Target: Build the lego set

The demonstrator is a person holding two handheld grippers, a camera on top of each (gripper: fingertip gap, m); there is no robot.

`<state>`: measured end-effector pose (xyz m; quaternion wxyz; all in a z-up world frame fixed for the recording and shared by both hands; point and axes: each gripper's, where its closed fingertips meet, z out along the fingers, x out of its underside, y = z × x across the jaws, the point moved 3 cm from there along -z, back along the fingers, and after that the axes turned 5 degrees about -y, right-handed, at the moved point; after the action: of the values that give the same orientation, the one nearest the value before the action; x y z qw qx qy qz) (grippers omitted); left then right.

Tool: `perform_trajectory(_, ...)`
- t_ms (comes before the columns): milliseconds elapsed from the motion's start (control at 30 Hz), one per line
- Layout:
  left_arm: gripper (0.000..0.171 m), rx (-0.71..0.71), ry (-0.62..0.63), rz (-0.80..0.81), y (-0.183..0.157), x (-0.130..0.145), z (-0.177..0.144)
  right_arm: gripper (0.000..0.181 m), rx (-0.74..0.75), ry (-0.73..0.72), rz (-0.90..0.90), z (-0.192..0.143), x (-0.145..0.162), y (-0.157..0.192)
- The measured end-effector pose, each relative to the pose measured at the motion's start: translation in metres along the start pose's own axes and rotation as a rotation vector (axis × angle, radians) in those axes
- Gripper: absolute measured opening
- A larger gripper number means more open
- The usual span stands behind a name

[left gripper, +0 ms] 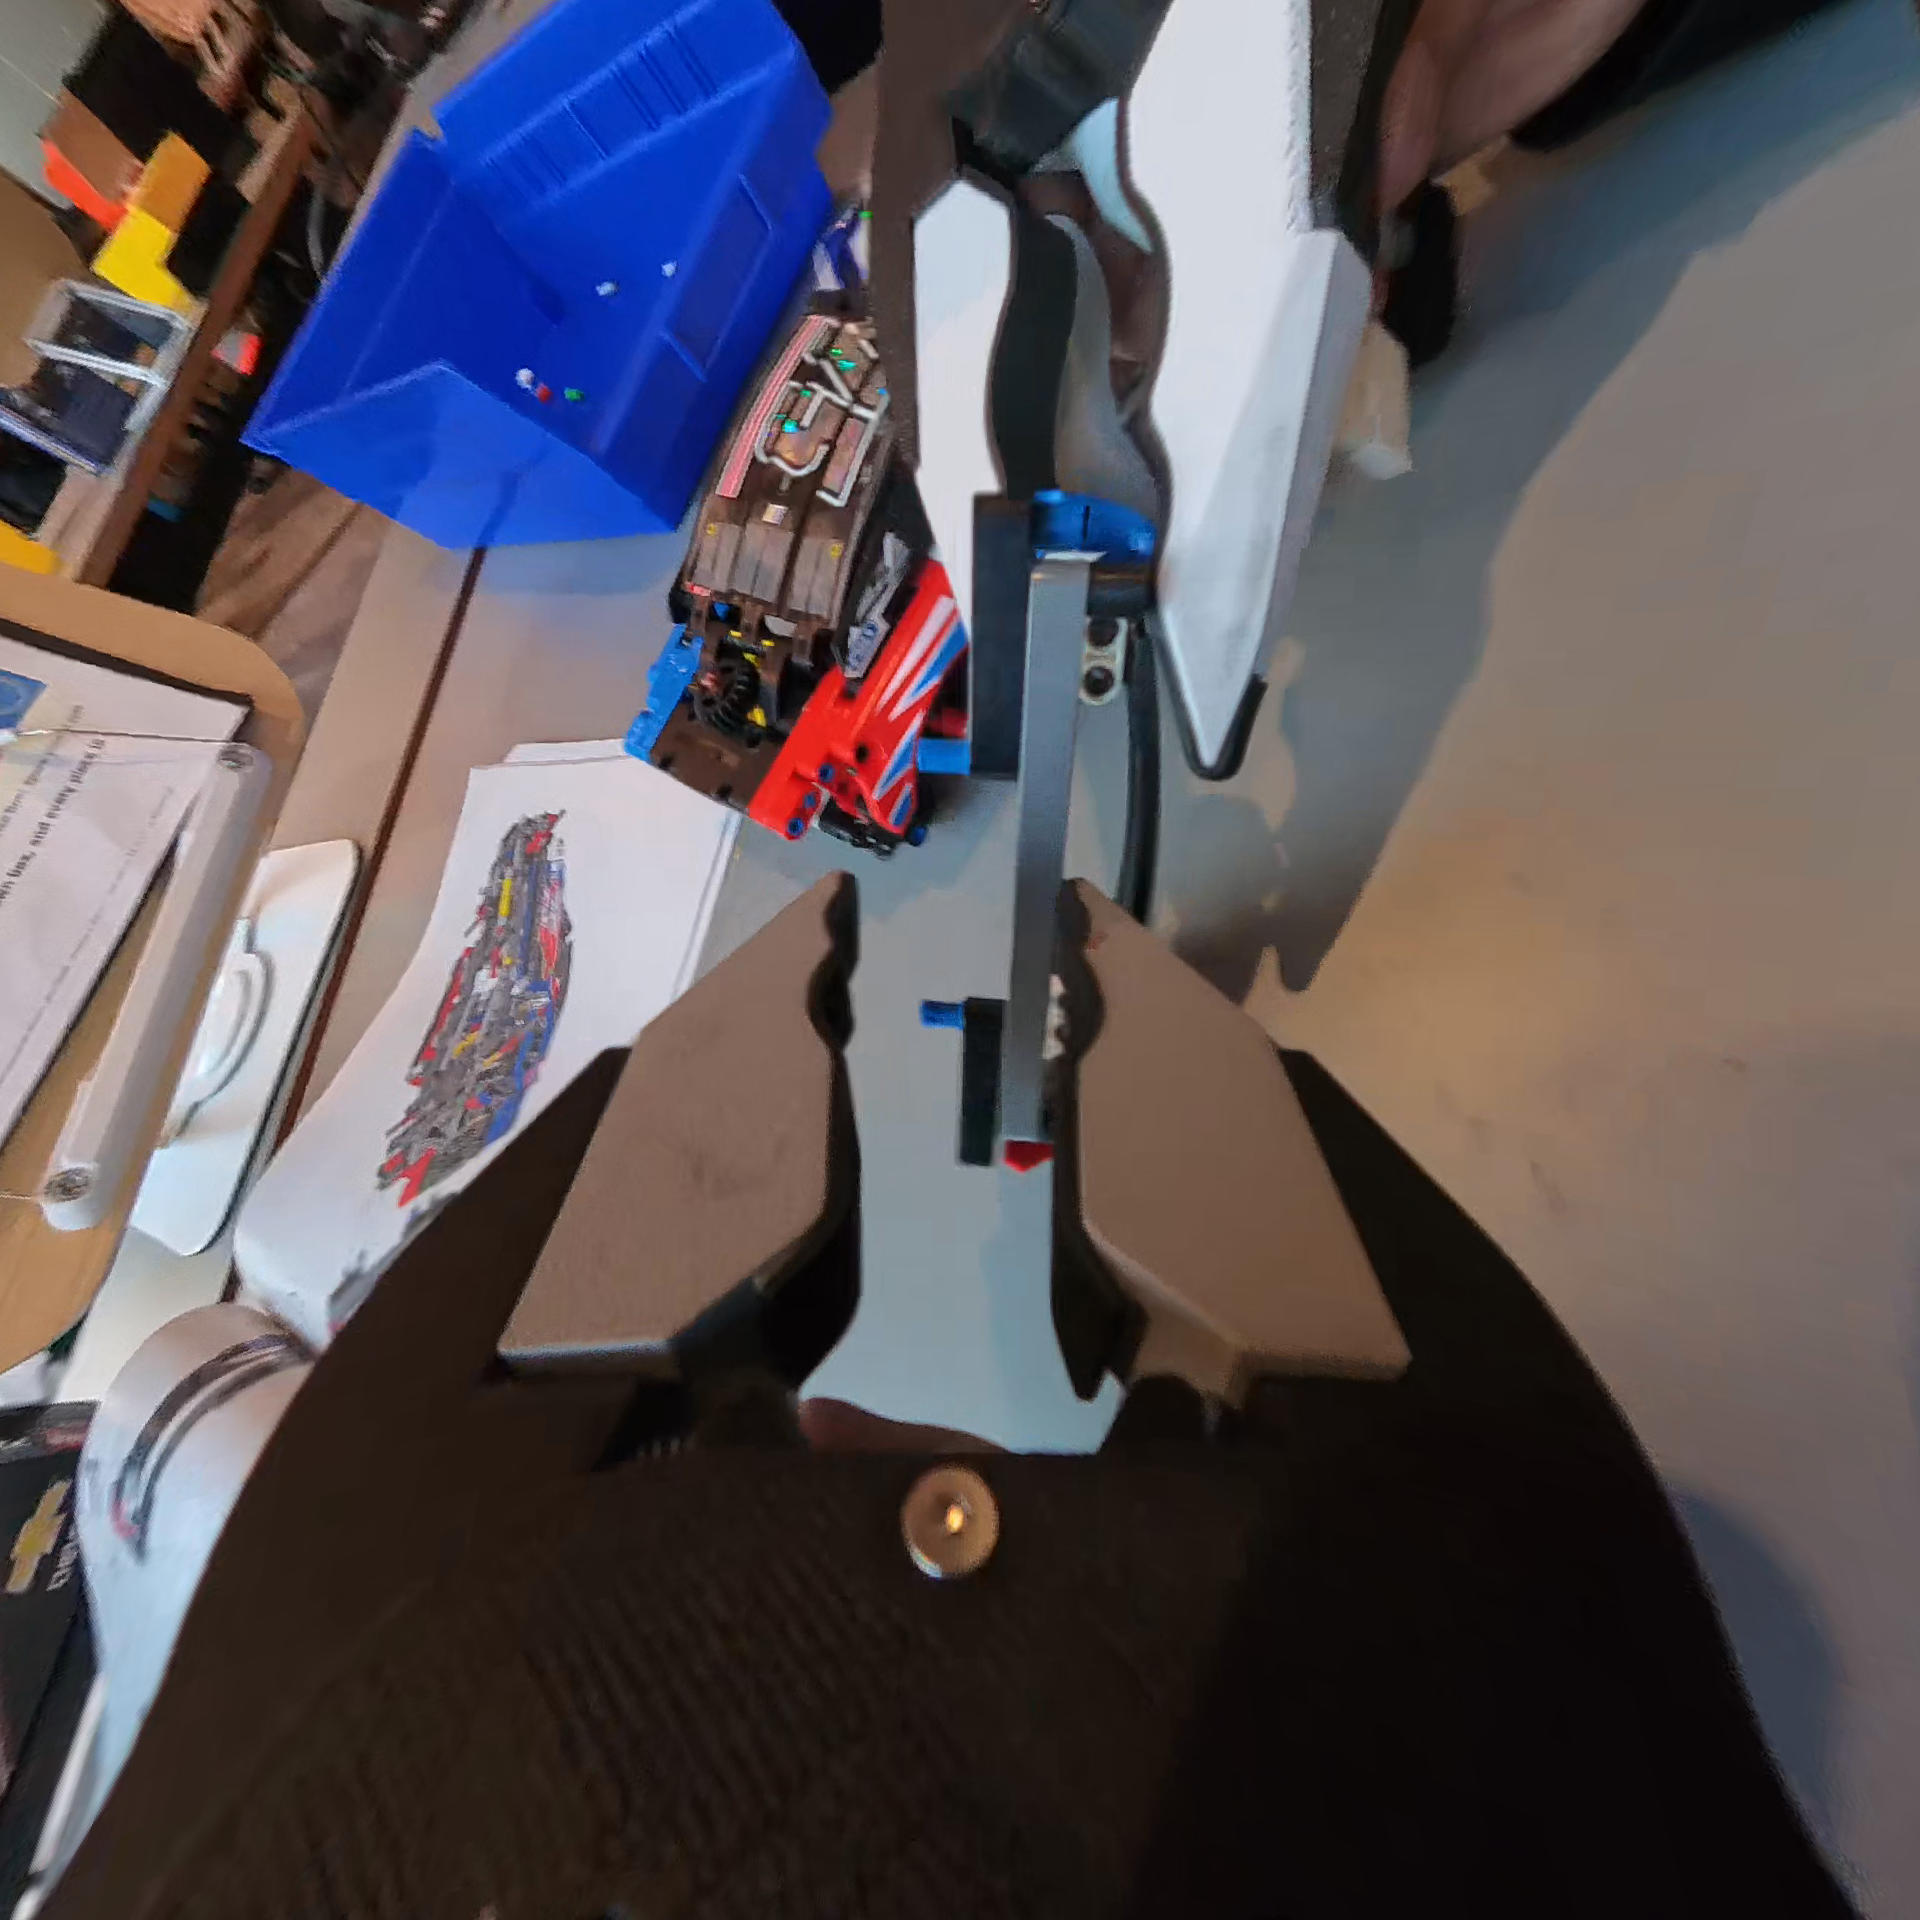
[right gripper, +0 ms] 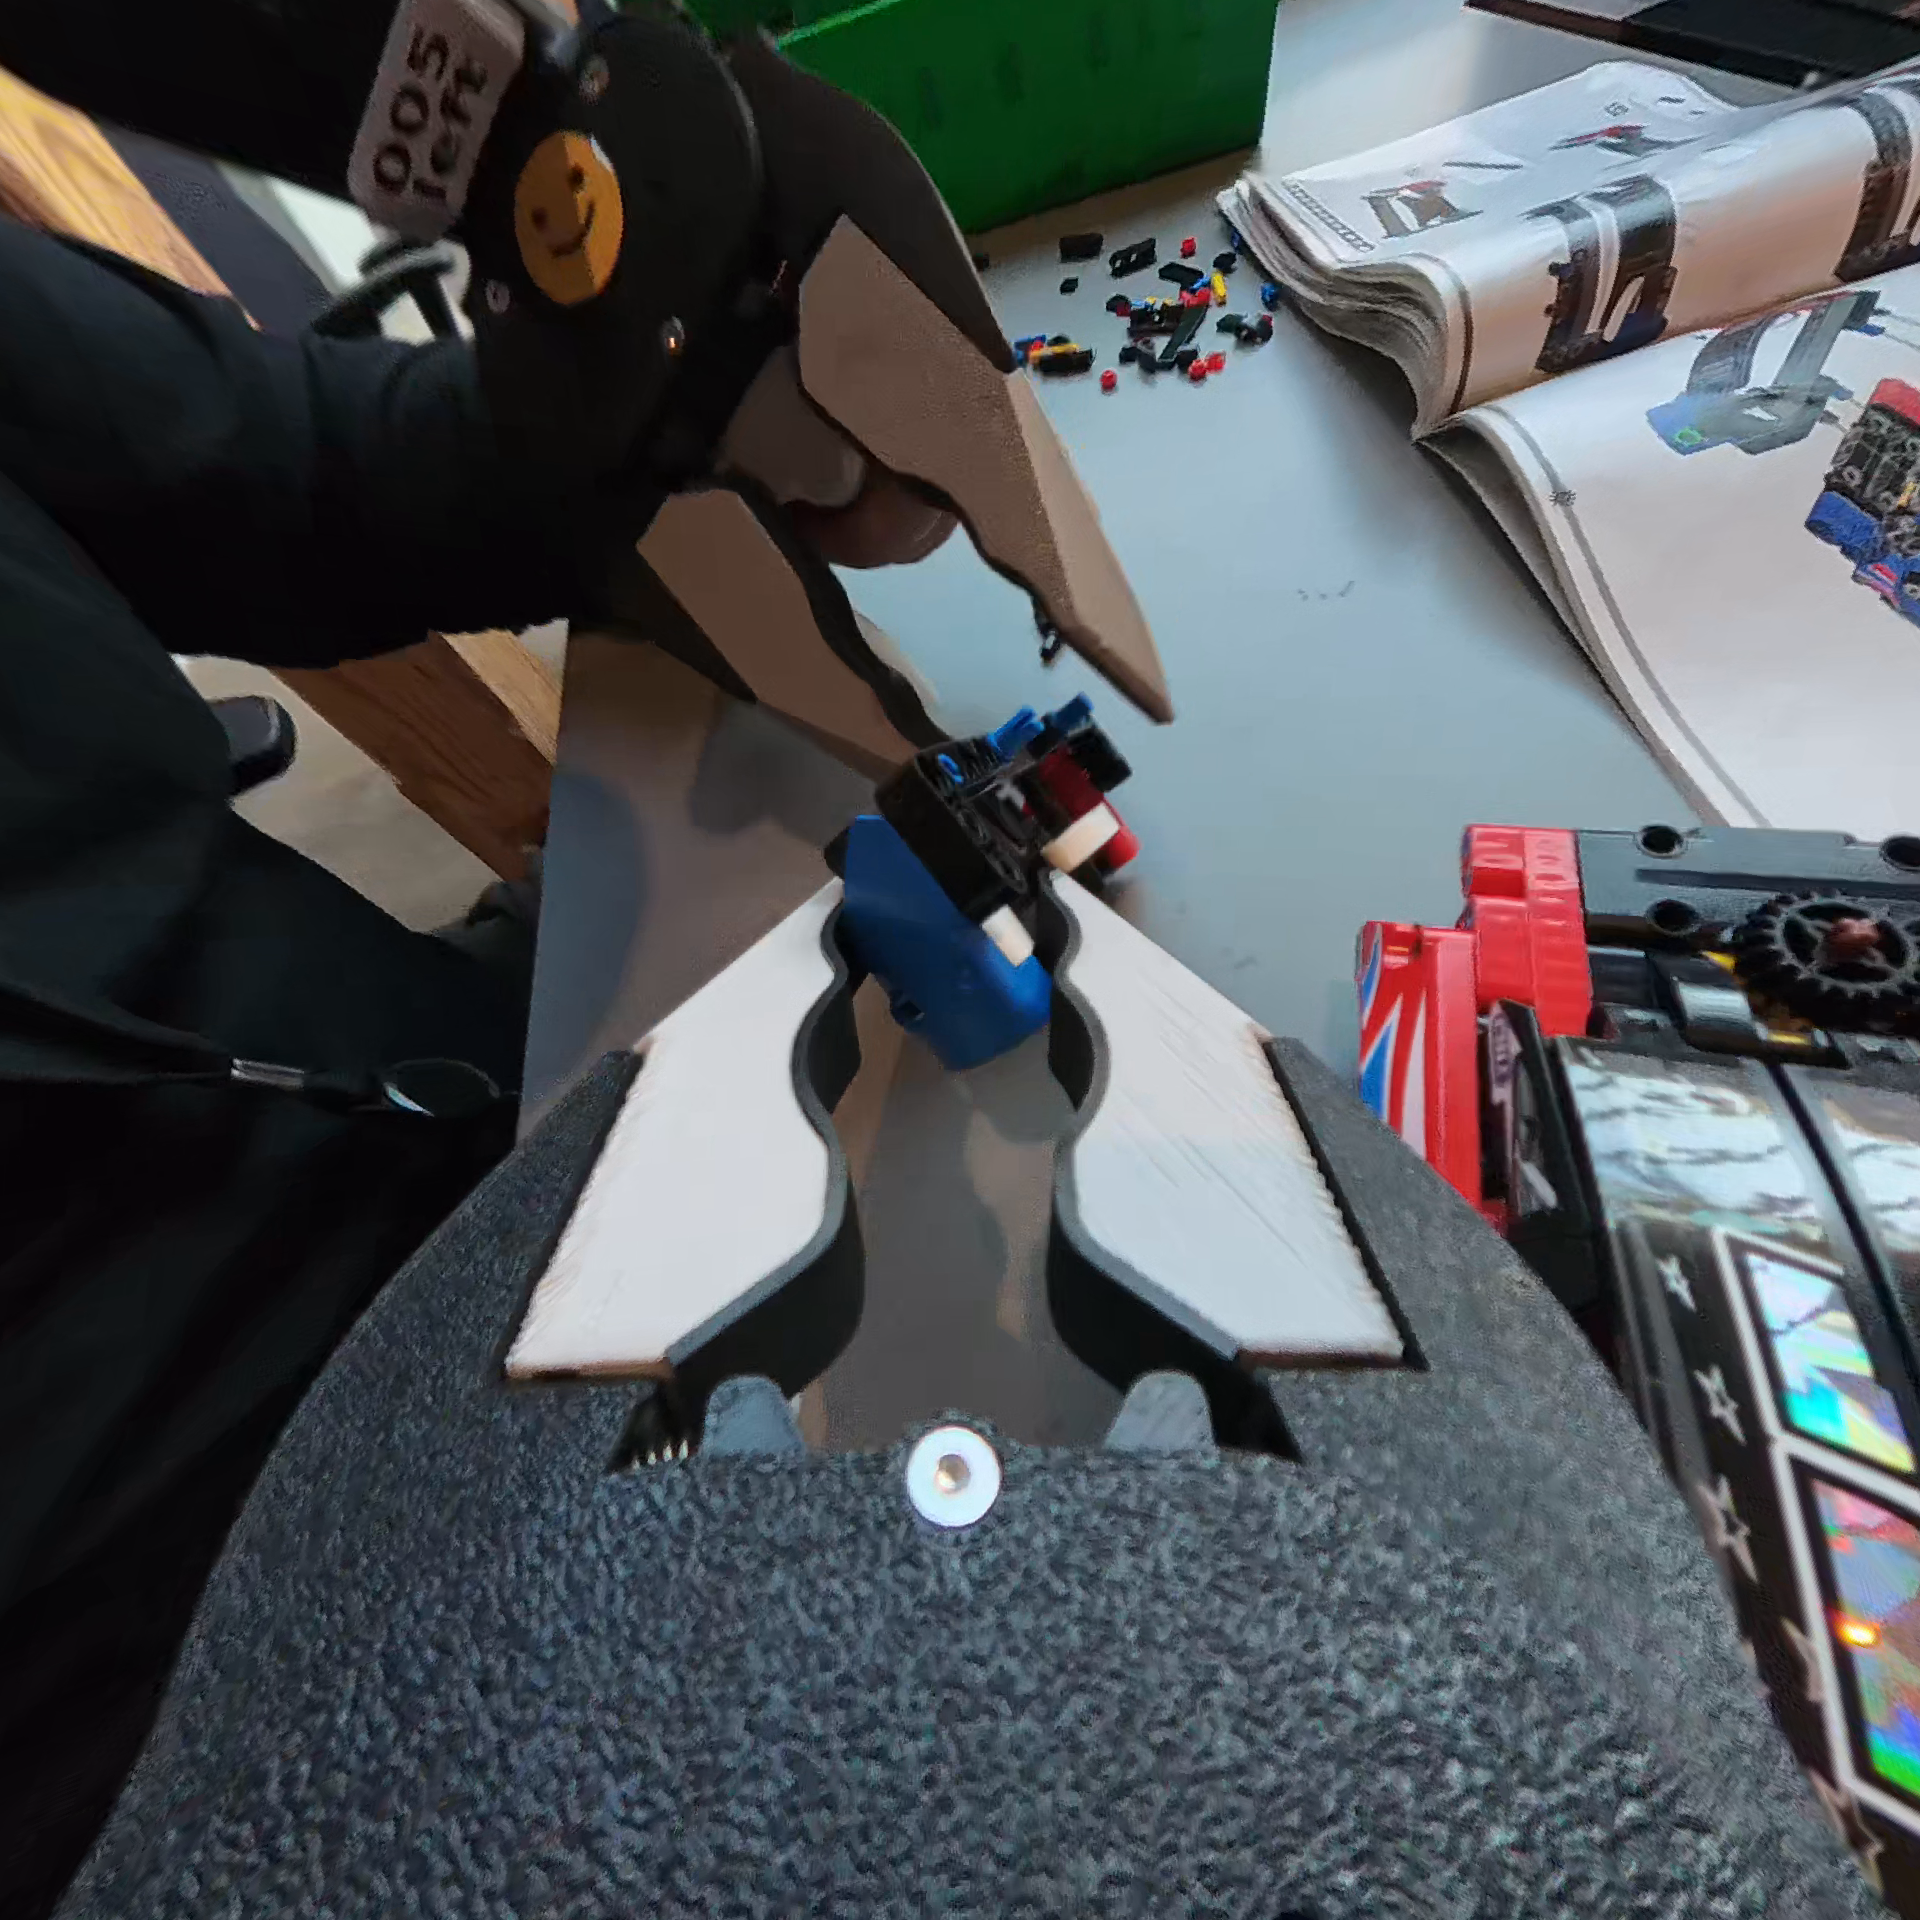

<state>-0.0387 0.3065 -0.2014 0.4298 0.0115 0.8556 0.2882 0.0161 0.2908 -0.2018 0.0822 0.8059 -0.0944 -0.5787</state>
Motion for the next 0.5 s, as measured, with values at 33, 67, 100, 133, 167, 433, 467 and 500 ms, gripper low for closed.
perform_trajectory(33, 0.020, 0.034, -0.008, -0.007, -0.004, 0.001, -0.003, 0.031, 0.015, 0.019, -0.036, 0.002, 0.003, 0.001)
perform_trajectory(67, 0.009, 0.046, -0.015, -0.006, -0.007, 0.001, -0.006, 0.030, 0.031, 0.039, -0.071, 0.003, 0.005, 0.001)
perform_trajectory(100, 0.007, 0.035, -0.012, 0.005, -0.007, 0.003, -0.008, 0.030, 0.050, 0.066, -0.103, 0.005, 0.008, 0.000)
perform_trajectory(133, 0.007, 0.035, 0.004, 0.025, -0.009, 0.005, -0.010, 0.032, 0.076, 0.096, -0.131, 0.006, 0.012, -0.001)
perform_trajectory(167, 0.007, 0.024, 0.026, 0.046, -0.011, 0.007, -0.012, 0.037, 0.104, 0.125, -0.154, 0.006, 0.015, -0.002)
perform_trajectory(433, 0.007, -0.200, 0.230, 0.228, -0.034, 0.022, -0.020, 0.052, 0.218, 0.118, -0.205, -0.004, 0.016, 0.001)
perform_trajectory(467, 0.008, -0.208, 0.246, 0.194, -0.038, 0.022, -0.021, 0.052, 0.220, 0.114, -0.212, -0.004, 0.016, 0.003)
perform_trajectory(500, 0.012, -0.226, 0.253, 0.163, -0.042, 0.021, -0.023, 0.052, 0.232, 0.114, -0.225, -0.004, 0.017, 0.005)
